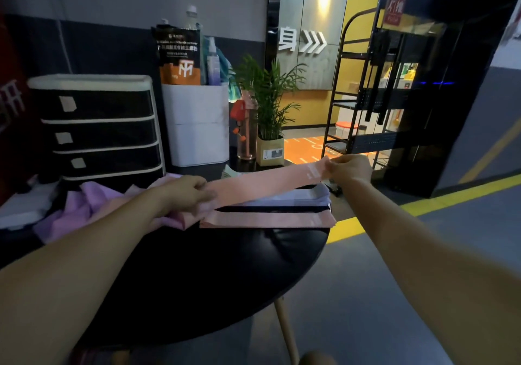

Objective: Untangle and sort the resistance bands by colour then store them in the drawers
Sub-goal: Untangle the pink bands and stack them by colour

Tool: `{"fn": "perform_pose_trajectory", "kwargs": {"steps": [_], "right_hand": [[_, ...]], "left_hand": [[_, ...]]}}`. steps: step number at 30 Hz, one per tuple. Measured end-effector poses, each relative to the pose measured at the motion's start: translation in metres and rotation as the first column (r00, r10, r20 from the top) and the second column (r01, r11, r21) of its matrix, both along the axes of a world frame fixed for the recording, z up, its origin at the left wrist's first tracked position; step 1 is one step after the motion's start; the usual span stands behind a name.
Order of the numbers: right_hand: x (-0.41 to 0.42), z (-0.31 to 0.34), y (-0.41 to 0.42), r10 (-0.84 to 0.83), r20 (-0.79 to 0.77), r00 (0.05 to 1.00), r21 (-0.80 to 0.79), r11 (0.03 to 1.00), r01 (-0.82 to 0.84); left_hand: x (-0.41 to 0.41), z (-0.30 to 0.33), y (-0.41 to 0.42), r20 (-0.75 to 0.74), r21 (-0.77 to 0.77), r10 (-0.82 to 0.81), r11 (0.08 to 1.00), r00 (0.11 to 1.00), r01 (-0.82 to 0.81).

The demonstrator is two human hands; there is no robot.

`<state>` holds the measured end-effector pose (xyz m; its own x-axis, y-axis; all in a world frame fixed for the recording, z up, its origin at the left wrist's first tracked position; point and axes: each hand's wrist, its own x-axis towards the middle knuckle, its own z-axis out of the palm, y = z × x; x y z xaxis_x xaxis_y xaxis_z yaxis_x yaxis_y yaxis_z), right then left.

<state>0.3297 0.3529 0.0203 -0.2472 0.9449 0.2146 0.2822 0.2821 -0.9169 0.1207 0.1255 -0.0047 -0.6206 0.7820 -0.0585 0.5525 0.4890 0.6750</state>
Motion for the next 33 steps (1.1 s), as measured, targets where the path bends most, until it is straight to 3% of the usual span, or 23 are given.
{"fn": "perform_pose_trajectory", "kwargs": {"steps": [5, 8, 12, 26, 33], "right_hand": [[0.004, -0.032, 0.01, 0.002, 0.134, 0.991, -0.05, 0.999, 0.004], [0.01, -0.046, 0.012, 0.015, 0.227, 0.974, -0.027, 1.0, -0.009], [0.008, -0.064, 0.015, -0.003, 0.3, 0.954, 0.002, 1.0, 0.003], [0.009, -0.104, 0.026, -0.032, 0.379, 0.925, 0.053, 0.999, 0.013], [0.005, -0.114, 0.028, -0.074, 0.437, 0.896, 0.098, 0.995, 0.035]], "left_hand": [[-0.022, -0.021, 0.008, 0.137, 0.23, 0.227, 0.94, 0.964, -0.254], [-0.023, -0.03, 0.02, 0.054, 0.347, 0.322, 0.882, 0.945, -0.32], [-0.019, -0.042, 0.029, -0.073, 0.296, 0.352, 0.901, 0.933, -0.316], [-0.014, -0.08, 0.045, -0.234, 0.225, 0.362, 0.923, 0.902, -0.312], [-0.016, -0.1, 0.04, -0.247, 0.27, 0.331, 0.926, 0.911, -0.264]]}}
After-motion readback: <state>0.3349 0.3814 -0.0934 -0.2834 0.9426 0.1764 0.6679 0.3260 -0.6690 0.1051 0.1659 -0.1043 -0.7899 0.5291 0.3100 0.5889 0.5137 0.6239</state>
